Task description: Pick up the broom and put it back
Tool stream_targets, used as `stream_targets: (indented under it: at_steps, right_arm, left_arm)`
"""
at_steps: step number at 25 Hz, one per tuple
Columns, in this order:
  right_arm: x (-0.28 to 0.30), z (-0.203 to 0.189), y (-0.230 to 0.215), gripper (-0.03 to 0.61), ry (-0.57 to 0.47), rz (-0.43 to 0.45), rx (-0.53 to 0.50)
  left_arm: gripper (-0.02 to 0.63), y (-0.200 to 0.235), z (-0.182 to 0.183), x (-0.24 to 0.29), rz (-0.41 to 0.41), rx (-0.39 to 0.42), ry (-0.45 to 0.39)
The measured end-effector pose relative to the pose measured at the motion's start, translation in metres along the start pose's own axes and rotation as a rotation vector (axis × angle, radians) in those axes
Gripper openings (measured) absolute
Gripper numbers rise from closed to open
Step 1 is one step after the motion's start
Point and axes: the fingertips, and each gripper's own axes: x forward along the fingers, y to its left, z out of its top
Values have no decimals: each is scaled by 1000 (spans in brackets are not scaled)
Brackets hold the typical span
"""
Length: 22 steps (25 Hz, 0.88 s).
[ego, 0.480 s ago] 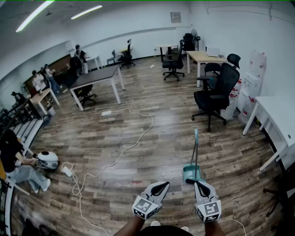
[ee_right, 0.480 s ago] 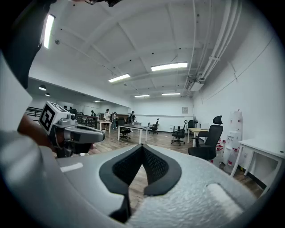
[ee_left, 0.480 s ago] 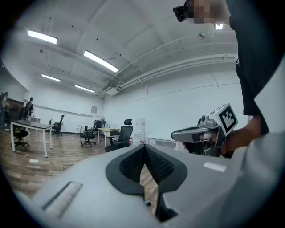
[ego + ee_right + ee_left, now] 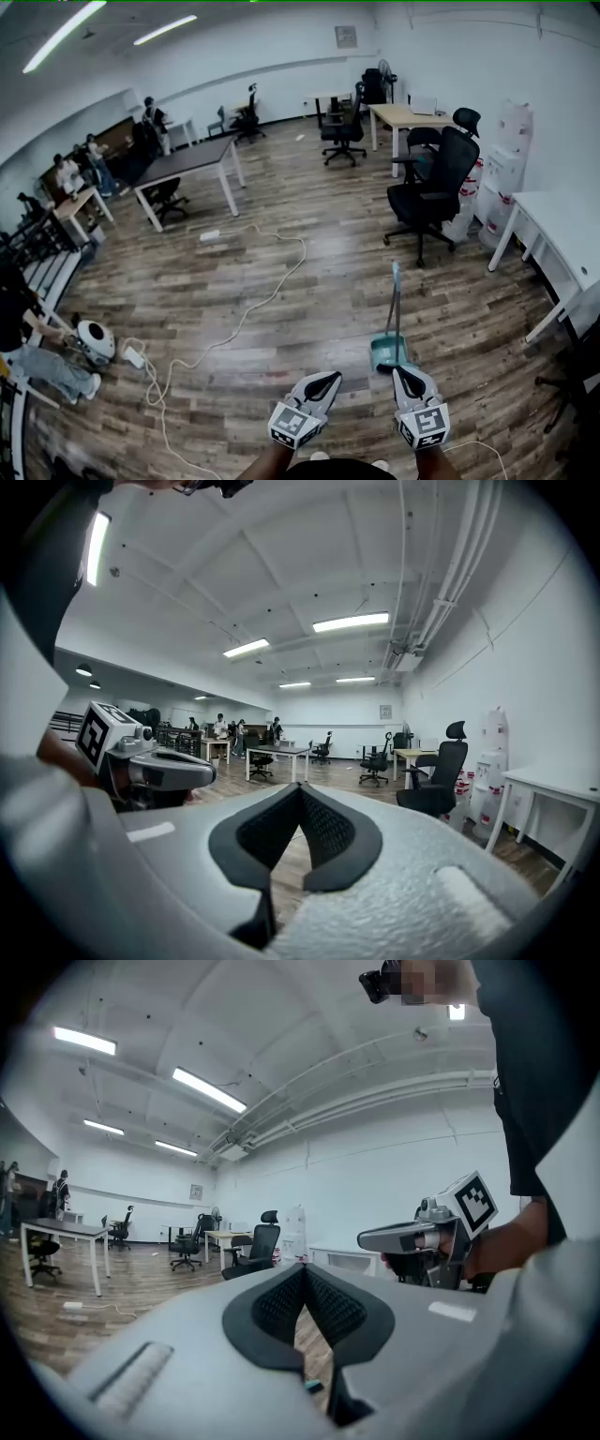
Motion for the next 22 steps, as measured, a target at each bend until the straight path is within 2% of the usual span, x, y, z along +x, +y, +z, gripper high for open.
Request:
stream_targets:
  at_steps: [8, 16, 22]
  right_arm:
    - [29, -8, 19, 3, 16, -46, 64]
    - [49, -4, 29, 2, 42, -121, -1]
    - [58, -11, 23, 3, 60, -141, 17]
  left_arm:
    - [20, 34, -11, -20, -26, 25, 11]
    - [20, 80, -10, -40, -25, 56, -3]
    - [20, 85, -17, -33, -41, 40, 2]
